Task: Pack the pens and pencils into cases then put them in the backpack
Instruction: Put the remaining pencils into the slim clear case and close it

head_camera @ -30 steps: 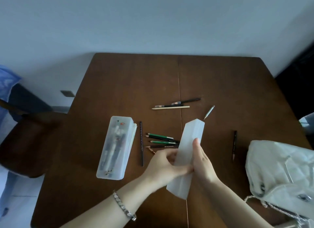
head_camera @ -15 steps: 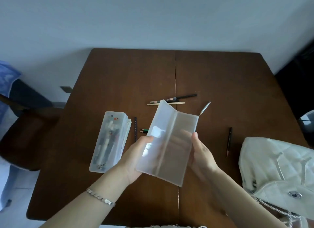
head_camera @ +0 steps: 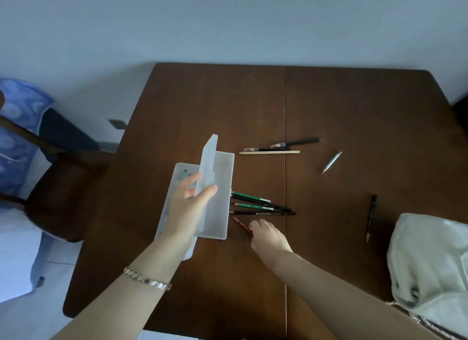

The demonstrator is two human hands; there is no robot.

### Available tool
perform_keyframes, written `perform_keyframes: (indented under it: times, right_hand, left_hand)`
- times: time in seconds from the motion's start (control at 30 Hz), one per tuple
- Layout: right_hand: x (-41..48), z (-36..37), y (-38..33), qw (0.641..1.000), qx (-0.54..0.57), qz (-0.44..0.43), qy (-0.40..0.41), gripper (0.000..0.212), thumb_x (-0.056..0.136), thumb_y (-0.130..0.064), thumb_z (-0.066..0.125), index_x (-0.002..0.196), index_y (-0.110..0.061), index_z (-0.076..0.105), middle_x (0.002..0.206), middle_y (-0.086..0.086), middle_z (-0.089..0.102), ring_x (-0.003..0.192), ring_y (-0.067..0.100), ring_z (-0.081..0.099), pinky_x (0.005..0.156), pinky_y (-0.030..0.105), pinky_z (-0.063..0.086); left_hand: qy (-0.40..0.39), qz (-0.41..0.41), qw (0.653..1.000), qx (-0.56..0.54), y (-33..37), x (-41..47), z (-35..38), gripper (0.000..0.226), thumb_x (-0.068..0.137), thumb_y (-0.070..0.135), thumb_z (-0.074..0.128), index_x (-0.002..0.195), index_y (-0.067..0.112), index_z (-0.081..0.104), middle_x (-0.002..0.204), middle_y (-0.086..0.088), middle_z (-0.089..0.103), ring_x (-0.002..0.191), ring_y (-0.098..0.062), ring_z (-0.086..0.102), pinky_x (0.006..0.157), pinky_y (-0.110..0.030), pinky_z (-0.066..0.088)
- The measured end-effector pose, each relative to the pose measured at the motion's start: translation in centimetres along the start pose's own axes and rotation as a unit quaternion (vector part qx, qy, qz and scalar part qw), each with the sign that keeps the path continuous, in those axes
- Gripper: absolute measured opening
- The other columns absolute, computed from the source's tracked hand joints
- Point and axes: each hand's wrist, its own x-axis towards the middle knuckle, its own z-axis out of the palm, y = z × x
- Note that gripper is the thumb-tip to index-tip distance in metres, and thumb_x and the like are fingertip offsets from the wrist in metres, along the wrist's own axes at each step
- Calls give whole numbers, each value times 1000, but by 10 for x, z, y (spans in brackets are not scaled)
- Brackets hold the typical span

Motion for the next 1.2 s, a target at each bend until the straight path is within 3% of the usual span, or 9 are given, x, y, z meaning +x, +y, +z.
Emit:
perform_keyframes:
  times: [0.17,0.3,0.37,0.47,0.57,0.73,0.87,0.97,1.2]
  right_hand:
    - [0,-19,13,996,-45,-47,61,51,92,-8,40,141,-14,26,134,5,43,104,28,59,77,33,48]
    - [12,-27,24,990,-95,-51,91,42,93,-21,41,135,-17,36,127,2,50,107,23,56,74,32,47]
    - [16,-26,27,983,-158,-47,86,34,90,-26,55,121,-13,50,115,4,56,94,19,62,66,29,50]
    - [14,-29,27,981,-177,-35,75,40,52,-44,86,71,-16,67,70,-1,61,51,9,61,36,19,41]
    - [0,-39,27,994,17,53,96,24,89,-33,55,95,-10,54,91,4,58,82,23,64,60,31,46]
    - [-33,-66,3,903,402,50,146,13,96,-27,45,101,-17,50,69,-3,58,53,8,50,45,20,40]
    - [-37,-65,-27,937,341,14,72,24,97,-30,44,113,-14,53,94,2,65,76,13,63,65,22,56]
    - [-38,-61,-33,945,319,-8,72,28,97,-28,43,115,-13,58,107,5,67,93,20,64,81,30,55]
    - [-5,-61,-3,934,239,-20,265,29,93,-8,49,120,-9,60,119,5,60,109,19,55,90,23,47]
  left_hand:
    - [-7,-13,1000,-4,-11,7,0,48,82,40,66,127,34,48,121,0,55,108,-22,55,88,-41,53]
    - [-12,-19,1000,-13,-13,10,3,52,75,48,69,122,35,51,117,1,58,106,-20,56,87,-43,54]
    - [-26,-22,999,-9,-13,10,5,61,65,56,66,121,36,53,117,2,58,106,-20,57,87,-46,54]
    - [-25,-31,999,-18,-17,10,6,56,74,50,67,125,33,50,122,2,56,110,-20,54,91,-47,52]
    - [-20,-48,998,-27,-25,11,10,48,84,39,64,128,31,46,122,1,53,109,-19,53,91,-44,52]
    - [-71,-96,993,-2,-30,6,28,43,85,29,65,122,25,44,107,3,52,94,-15,52,74,-27,48]
    - [-121,-125,978,-111,-28,-7,46,8,91,13,57,93,20,58,93,0,59,94,-18,58,88,-34,49]
    - [-121,-105,982,-101,-27,-11,52,20,90,19,60,109,21,57,107,-6,61,104,-24,58,100,-44,46]
    - [-99,-90,988,-79,-27,1,38,28,88,24,61,113,25,50,108,-1,58,105,-20,54,98,-42,45]
